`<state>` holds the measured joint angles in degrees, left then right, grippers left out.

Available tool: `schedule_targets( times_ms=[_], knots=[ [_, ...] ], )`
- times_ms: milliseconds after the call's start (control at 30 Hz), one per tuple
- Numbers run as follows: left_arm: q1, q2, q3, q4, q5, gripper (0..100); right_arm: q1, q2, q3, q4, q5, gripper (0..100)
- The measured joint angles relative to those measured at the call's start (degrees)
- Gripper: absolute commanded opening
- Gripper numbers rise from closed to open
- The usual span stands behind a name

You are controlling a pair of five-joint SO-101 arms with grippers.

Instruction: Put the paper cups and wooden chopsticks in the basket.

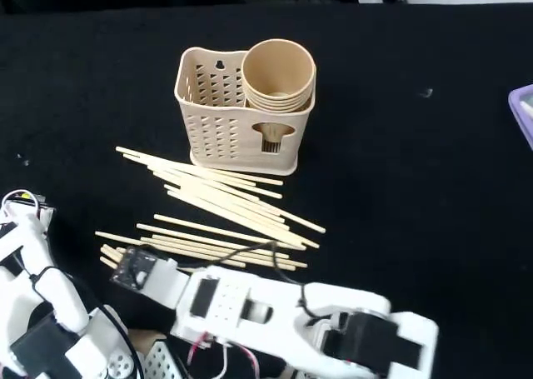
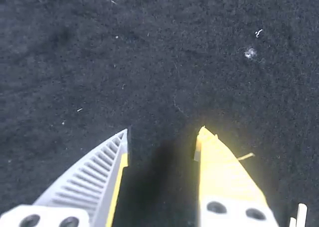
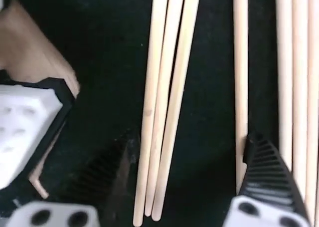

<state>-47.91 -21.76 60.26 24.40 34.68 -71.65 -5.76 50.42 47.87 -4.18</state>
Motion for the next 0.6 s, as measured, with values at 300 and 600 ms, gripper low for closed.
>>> schedule_targets(
  times_ms=[300, 600],
  knots=[
    [-0.4, 0.0, 0.0, 0.0, 0.0, 22, 7.8, 0.5, -3.5, 4.2, 4.7, 1.2],
    [-0.4, 0.0, 0.0, 0.0, 0.0, 22, 22.8, -19.4, -2.5, 16.5, 13.9, 1.0]
  ],
)
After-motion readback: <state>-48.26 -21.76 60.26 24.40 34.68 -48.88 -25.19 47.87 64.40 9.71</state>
